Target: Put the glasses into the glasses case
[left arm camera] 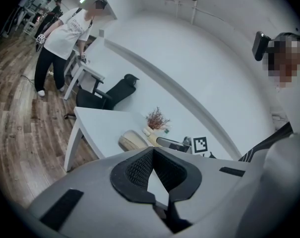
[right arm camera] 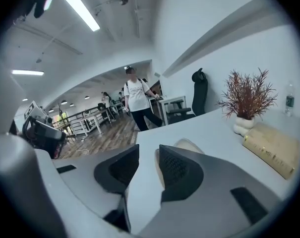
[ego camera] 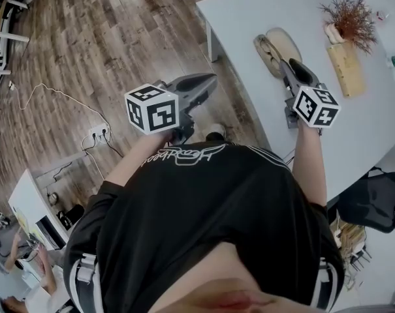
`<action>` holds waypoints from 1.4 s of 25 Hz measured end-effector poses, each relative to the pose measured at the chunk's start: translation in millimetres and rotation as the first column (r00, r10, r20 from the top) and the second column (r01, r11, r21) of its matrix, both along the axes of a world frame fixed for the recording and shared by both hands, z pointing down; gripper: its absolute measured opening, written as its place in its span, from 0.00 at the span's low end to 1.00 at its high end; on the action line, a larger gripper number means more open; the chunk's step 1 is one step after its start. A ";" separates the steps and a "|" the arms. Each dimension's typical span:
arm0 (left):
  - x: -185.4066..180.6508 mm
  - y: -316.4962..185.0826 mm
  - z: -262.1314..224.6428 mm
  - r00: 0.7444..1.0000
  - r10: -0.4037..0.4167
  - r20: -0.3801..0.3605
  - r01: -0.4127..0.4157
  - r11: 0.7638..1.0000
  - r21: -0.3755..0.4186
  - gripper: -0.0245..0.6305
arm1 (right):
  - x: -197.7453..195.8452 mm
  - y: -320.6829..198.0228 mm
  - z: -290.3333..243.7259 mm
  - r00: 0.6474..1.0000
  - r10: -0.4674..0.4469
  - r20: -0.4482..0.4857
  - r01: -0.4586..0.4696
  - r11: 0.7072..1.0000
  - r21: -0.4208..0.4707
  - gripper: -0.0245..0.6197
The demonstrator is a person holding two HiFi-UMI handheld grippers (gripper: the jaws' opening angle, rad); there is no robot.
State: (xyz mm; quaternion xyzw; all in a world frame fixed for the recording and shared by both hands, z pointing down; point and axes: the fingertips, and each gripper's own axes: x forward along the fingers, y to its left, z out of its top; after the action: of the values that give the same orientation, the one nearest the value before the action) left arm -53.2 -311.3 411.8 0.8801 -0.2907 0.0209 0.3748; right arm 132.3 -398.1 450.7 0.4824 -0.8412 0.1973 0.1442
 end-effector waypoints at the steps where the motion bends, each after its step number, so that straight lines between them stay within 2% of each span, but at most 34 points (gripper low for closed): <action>1: -0.7 6.6 -4.4 1.000 0.007 -0.004 -0.007 1.000 0.009 0.05 | -4.6 11.1 -10.8 1.000 -0.004 0.016 0.004 1.000 0.019 0.22; 6: -6.1 43.7 -30.3 0.999 0.035 -0.022 -0.034 0.998 0.059 0.05 | -26.8 72.4 -59.4 0.998 -0.037 0.059 0.031 0.994 0.107 0.21; 10: -4.0 75.2 -47.9 0.998 0.066 -0.022 -0.064 0.992 0.108 0.05 | -34.1 122.1 -92.4 0.989 -0.040 0.144 0.017 0.987 0.157 0.13; 13: -2.6 106.2 -62.3 0.995 0.097 -0.024 -0.092 0.984 0.149 0.05 | -39.9 164.6 -114.5 0.975 -0.053 0.214 0.011 0.981 0.194 0.11; 20: -0.1 176.1 -92.9 0.986 0.167 -0.016 -0.159 0.958 0.237 0.05 | -63.9 260.3 -152.8 0.953 -0.150 0.263 0.067 0.952 0.299 0.07; 30: -1.7 257.0 -112.7 0.974 0.226 0.023 -0.222 0.923 0.315 0.05 | -101.1 354.2 -156.0 0.947 -0.195 0.256 0.106 0.940 0.326 0.07; 35: -7.9 276.8 -103.7 0.974 0.222 0.040 -0.223 0.924 0.310 0.05 | -117.1 383.5 -139.5 0.939 -0.201 0.280 0.119 0.951 0.284 0.07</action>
State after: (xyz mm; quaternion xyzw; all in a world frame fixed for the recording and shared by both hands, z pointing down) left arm -61.1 -34.4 308.1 0.9555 -0.1895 0.0188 0.2252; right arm 15.2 -14.6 311.2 0.3900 -0.9087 0.1439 -0.0371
